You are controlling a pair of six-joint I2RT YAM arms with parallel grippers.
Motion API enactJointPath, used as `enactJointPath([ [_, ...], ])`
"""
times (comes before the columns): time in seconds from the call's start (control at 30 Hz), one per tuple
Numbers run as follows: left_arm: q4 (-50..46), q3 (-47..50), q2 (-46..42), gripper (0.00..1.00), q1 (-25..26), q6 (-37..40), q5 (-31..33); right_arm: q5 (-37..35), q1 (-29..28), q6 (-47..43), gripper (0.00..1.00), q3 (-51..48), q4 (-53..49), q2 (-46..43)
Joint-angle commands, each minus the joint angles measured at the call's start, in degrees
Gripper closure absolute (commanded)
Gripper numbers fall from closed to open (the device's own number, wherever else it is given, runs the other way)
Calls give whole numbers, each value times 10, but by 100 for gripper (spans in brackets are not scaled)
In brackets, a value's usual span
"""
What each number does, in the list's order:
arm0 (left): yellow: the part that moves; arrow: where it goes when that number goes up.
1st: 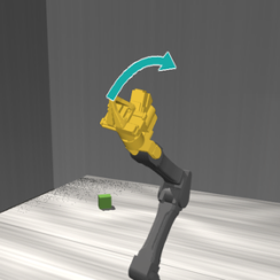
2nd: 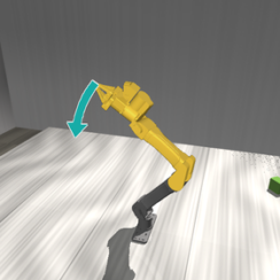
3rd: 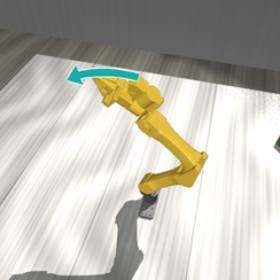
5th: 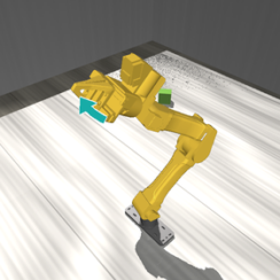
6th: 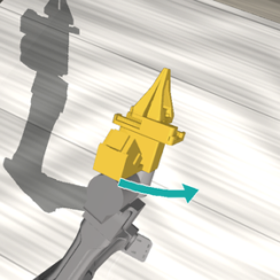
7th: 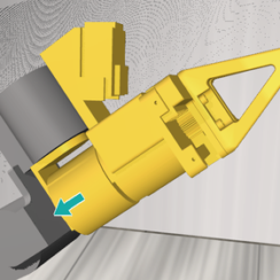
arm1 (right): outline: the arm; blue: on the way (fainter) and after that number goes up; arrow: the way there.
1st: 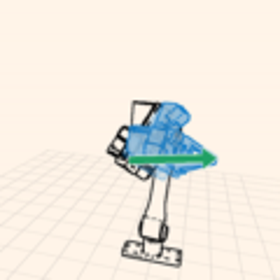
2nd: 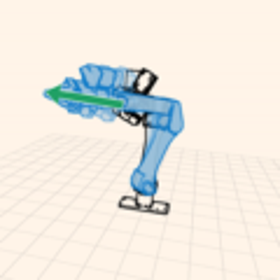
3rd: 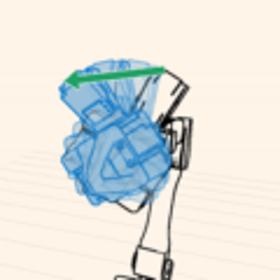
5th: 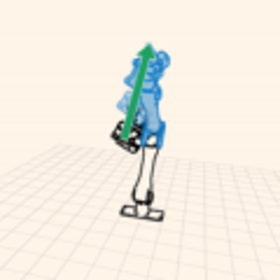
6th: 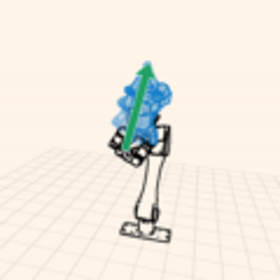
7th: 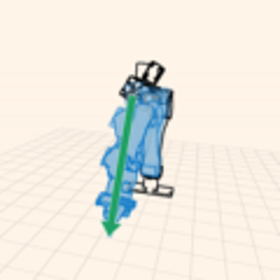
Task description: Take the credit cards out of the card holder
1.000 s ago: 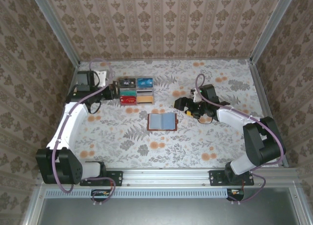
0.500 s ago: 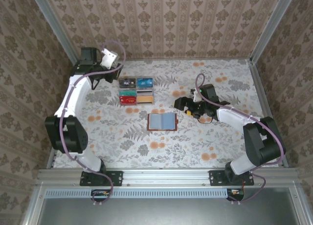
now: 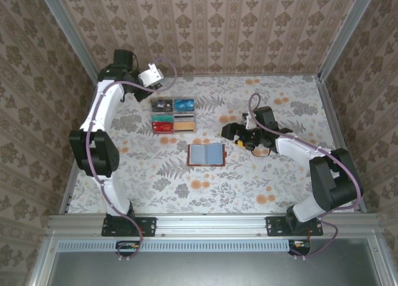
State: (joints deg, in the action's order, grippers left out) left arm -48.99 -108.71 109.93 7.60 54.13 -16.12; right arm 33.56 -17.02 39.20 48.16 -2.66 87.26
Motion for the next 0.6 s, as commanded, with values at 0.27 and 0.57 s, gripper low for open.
enactJointPath([
  [0.27, -160, -106, 96, 100, 33, 163, 42, -13, -8, 10, 0, 18, -26, -5],
  [0.57, -182, -129, 124, 100, 56, 200, 71, -18, -20, 10, 1, 32, -35, 0],
])
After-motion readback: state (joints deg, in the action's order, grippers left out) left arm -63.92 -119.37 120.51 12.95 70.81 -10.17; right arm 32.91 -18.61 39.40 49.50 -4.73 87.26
